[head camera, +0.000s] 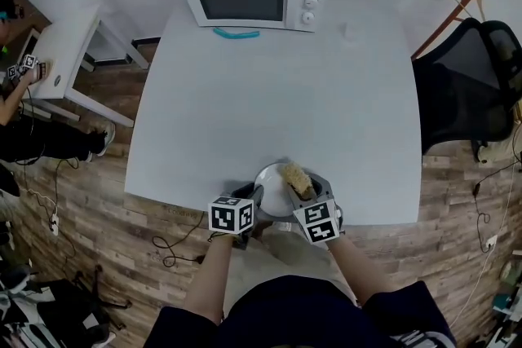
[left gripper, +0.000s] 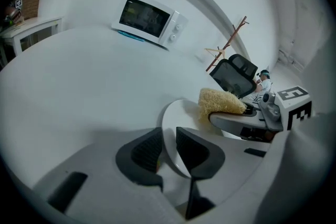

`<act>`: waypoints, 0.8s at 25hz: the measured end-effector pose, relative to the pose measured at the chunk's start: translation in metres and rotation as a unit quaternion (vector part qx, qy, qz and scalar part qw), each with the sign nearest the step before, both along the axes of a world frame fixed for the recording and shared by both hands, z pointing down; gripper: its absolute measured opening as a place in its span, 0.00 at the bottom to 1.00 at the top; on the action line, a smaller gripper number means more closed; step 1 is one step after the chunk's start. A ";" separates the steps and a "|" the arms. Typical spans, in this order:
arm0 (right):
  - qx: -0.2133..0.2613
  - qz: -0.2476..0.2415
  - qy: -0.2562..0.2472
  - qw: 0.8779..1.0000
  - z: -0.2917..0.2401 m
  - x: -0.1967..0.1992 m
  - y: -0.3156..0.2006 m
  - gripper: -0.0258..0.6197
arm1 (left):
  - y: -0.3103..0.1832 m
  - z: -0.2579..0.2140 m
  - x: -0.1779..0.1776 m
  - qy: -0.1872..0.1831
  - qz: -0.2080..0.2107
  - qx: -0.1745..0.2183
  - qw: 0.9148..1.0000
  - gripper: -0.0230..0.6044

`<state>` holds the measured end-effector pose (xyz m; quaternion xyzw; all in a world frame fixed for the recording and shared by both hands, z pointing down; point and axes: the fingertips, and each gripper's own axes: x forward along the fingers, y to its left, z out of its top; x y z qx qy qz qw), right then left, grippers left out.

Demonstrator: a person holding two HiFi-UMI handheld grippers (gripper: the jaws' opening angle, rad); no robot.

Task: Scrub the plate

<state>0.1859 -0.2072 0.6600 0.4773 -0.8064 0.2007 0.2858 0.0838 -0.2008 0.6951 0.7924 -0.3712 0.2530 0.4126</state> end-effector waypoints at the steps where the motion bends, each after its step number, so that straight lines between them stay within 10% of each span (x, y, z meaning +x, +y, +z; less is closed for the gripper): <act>1: -0.001 -0.001 0.004 1.000 0.003 0.001 0.000 0.33 | -0.002 0.001 0.000 -0.002 -0.001 -0.002 1.000 0.18; 20: -0.006 -0.074 0.025 0.997 0.009 -0.039 -0.011 0.33 | -0.007 0.003 0.002 -0.010 -0.006 0.009 1.000 0.17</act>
